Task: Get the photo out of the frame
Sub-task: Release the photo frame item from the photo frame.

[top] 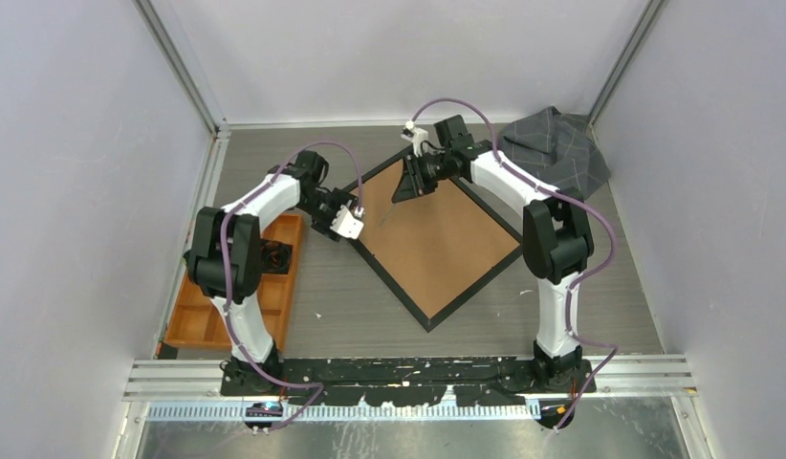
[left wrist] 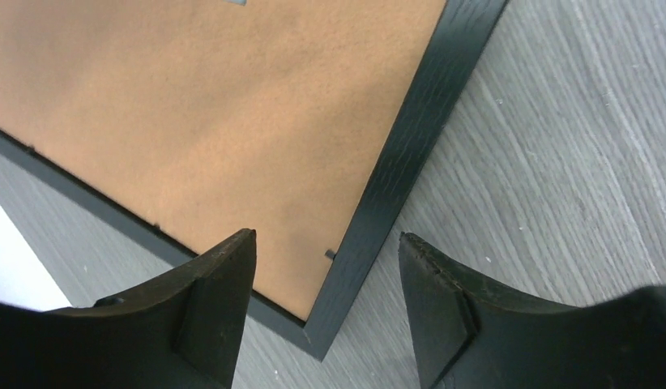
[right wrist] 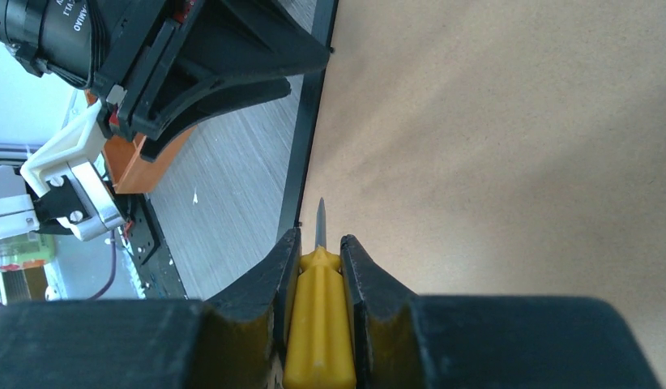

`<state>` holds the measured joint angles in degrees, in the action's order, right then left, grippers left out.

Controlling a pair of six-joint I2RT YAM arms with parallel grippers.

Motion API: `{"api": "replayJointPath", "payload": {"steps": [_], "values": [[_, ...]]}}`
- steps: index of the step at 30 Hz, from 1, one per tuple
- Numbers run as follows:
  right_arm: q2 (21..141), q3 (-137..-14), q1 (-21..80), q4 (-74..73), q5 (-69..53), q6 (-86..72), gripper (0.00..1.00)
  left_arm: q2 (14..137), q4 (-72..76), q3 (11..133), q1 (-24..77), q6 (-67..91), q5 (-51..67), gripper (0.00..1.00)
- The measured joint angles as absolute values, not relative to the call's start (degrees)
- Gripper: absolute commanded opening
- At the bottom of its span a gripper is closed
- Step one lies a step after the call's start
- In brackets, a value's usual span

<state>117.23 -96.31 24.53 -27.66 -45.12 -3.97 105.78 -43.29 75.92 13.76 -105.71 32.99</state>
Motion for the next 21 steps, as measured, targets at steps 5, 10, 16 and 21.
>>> {"api": "replayJointPath", "payload": {"steps": [5,10,16,21], "values": [[117.8,-96.2,25.3,-28.1,-45.2,-2.0,0.01,106.5,-45.2,75.9,14.8,-108.3,33.7,0.65],[117.8,-95.3,26.2,-29.4,-46.2,0.8,0.01,106.6,-46.5,75.9,17.4,-106.8,31.6,0.64],[117.8,-89.2,26.9,-29.2,-47.3,1.8,0.01,107.9,-47.4,76.5,18.7,-103.7,29.0,0.58],[116.7,-86.3,26.9,-26.2,-48.4,0.5,0.01,108.2,-46.7,76.5,18.6,-101.0,28.4,0.48]]}}
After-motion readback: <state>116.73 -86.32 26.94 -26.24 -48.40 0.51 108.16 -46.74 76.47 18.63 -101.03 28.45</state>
